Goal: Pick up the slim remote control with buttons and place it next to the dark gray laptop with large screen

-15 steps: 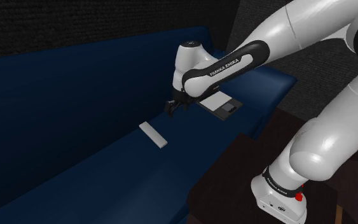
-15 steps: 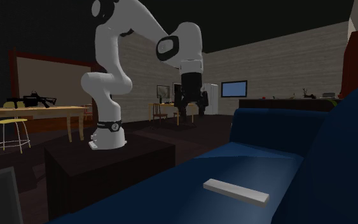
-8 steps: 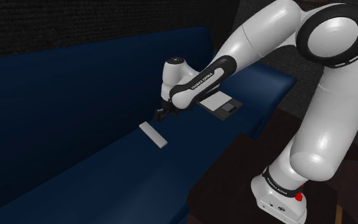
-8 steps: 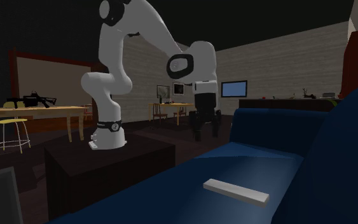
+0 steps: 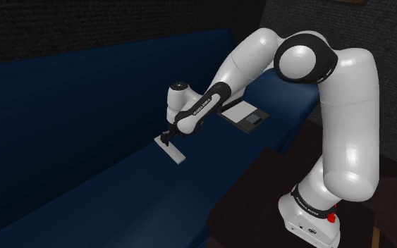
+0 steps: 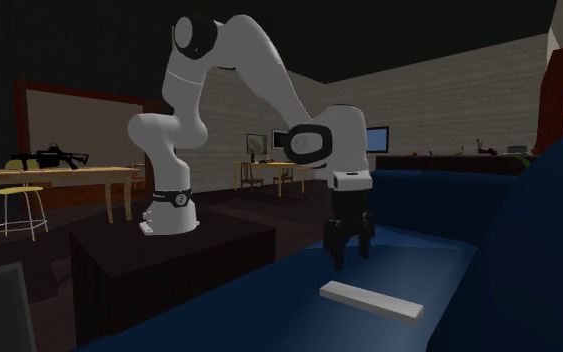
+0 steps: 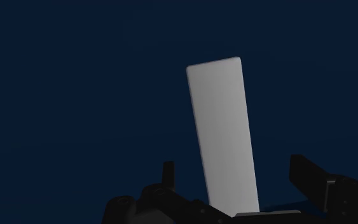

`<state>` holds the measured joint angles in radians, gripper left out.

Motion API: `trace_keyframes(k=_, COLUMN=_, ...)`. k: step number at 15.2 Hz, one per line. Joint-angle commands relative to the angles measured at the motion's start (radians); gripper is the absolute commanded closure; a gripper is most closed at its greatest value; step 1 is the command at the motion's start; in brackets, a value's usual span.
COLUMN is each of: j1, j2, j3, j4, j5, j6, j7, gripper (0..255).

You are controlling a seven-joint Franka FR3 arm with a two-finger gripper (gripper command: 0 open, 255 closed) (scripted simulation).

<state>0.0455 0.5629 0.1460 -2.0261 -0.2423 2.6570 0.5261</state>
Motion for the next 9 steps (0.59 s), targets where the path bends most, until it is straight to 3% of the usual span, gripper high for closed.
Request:
trace_keyframes(k=1, j1=0.019, j2=0.078, j3=-0.011, j4=0.072, j5=-0.010, j6=0.008, j7=0.014, gripper=0)
trace_keyframes(k=9, j1=0.038, j2=0.200, j3=-0.033, j4=0.154, j5=-0.025, j6=0.050, j7=0.026, gripper=0)
